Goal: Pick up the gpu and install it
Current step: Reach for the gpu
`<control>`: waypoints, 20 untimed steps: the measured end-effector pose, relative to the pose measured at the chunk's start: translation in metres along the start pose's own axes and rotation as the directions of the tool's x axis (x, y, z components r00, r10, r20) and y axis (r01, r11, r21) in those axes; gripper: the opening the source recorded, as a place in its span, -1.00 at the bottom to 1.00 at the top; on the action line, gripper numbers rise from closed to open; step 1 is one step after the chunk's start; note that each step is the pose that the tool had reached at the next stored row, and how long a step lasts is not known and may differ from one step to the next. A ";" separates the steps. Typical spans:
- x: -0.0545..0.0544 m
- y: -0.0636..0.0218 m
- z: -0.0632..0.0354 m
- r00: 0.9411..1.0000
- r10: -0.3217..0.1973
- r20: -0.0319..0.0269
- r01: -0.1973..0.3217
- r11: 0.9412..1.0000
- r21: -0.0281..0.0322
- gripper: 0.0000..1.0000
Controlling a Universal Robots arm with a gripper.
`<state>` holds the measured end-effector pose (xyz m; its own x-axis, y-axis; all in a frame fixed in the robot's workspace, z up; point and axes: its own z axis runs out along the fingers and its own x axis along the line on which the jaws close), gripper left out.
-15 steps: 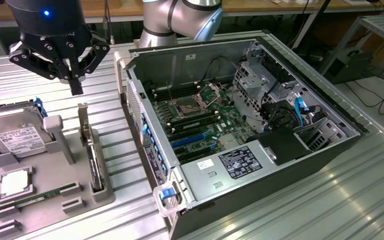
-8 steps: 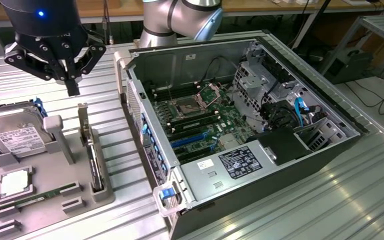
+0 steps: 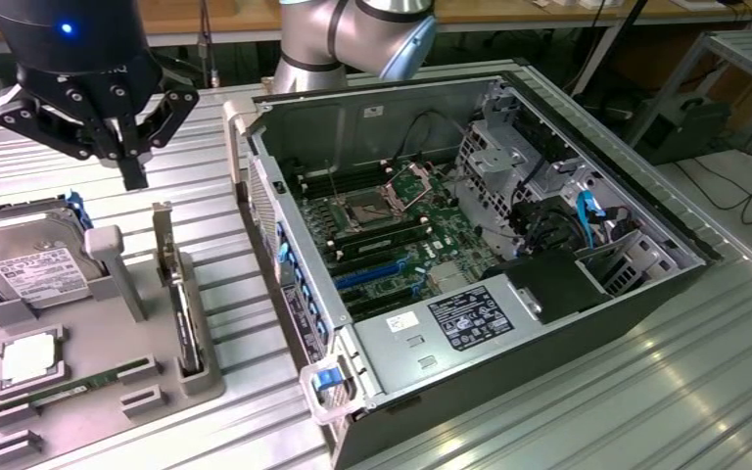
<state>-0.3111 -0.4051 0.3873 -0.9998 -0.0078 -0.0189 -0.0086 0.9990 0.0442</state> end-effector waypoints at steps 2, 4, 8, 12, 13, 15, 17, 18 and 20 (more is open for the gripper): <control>0.002 0.0000 0.0001 1.000 0.000 0.000 0.000 1.000 0.000 -0.79; 0.003 -0.0001 0.0001 1.000 -0.001 -0.001 0.001 1.000 0.000 -0.79; 0.007 -0.0003 0.0002 1.000 -0.002 -0.001 0.002 1.000 0.000 -0.79; 0.011 -0.0005 0.0002 1.000 -0.002 -0.001 0.002 1.000 0.000 -0.79; 0.011 -0.0006 0.0002 1.000 -0.003 -0.002 0.003 1.000 0.000 -0.79; 0.012 -0.0008 0.0003 1.000 -0.003 -0.002 0.003 1.000 0.000 -0.79; 0.012 -0.0007 0.0003 1.000 -0.003 -0.002 0.003 1.000 0.000 -0.79; 0.012 -0.0008 0.0003 1.000 -0.003 -0.002 0.003 1.000 0.000 -0.79; 0.012 -0.0008 0.0003 1.000 -0.003 -0.002 0.003 1.000 0.000 -0.79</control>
<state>-0.3233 -0.4059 0.3868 -0.9998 -0.0110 -0.0173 -0.0118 0.9990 0.0443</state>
